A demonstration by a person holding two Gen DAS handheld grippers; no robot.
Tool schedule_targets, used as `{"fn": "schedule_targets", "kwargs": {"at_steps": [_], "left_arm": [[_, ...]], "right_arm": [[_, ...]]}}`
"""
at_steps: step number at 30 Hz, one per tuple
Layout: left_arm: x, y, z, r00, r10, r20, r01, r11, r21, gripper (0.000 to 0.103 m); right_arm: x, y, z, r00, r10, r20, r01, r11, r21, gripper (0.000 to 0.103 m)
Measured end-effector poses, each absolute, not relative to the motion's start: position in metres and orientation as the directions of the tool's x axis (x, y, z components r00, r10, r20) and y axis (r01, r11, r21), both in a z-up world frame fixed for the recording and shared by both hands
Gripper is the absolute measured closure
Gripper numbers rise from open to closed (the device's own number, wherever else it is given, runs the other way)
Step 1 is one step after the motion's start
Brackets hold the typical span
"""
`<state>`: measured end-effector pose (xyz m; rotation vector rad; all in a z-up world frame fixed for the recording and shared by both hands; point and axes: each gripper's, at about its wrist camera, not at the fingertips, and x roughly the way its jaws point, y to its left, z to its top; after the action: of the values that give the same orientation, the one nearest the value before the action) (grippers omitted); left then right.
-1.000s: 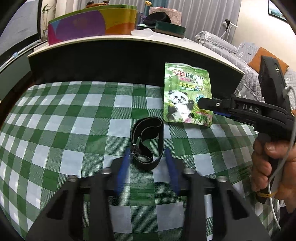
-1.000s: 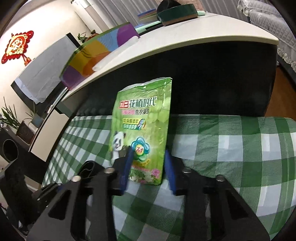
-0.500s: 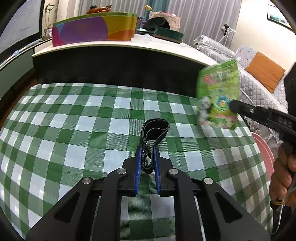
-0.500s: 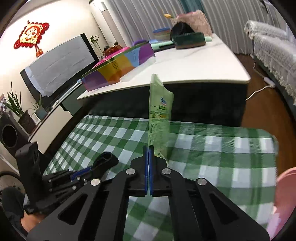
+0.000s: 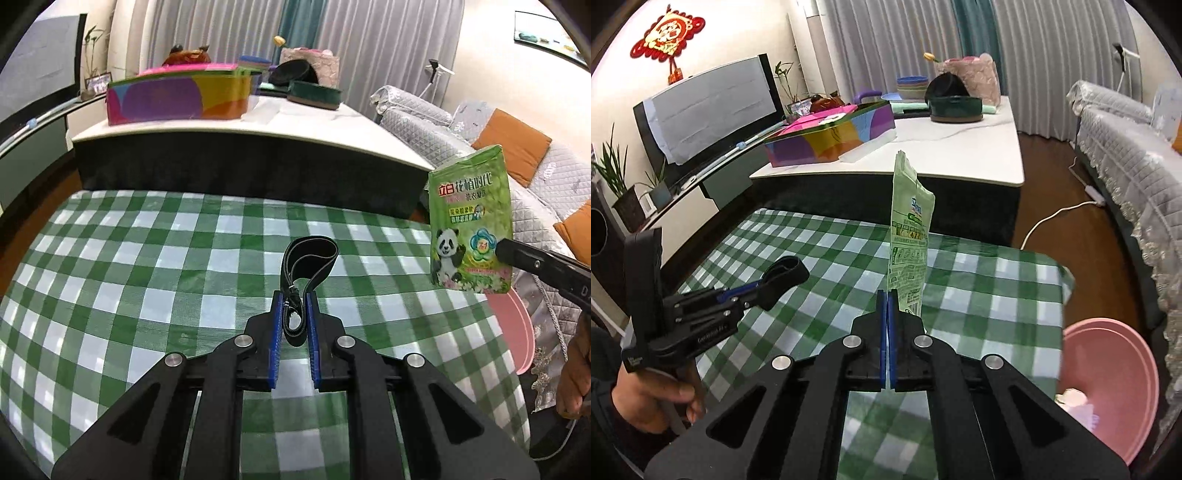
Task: Collect trash
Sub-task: 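Carry the black strap and green packet over the pink bucket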
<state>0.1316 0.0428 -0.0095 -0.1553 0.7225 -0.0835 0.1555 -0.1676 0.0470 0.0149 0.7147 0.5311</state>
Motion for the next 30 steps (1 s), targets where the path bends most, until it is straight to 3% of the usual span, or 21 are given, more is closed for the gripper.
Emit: {"fn": "schedule_targets", "kwargs": {"at_steps": [11,30], "left_arm": [[0.101,0.022,0.016,0.779,-0.143,-0.61,0.076,0.988,-0.135,0.091],[0.086,-0.016,0.015,0.774,-0.167,-0.611,0.139,0.986,-0.093,0.091]], "right_arm": [[0.106,-0.188,0.075,0.672,0.454,-0.586,-0.465,0.874,0.143,0.102],[0.083,-0.236,0.056,0.733,0.396,-0.553,-0.392,0.911,0.132,0.102]]}}
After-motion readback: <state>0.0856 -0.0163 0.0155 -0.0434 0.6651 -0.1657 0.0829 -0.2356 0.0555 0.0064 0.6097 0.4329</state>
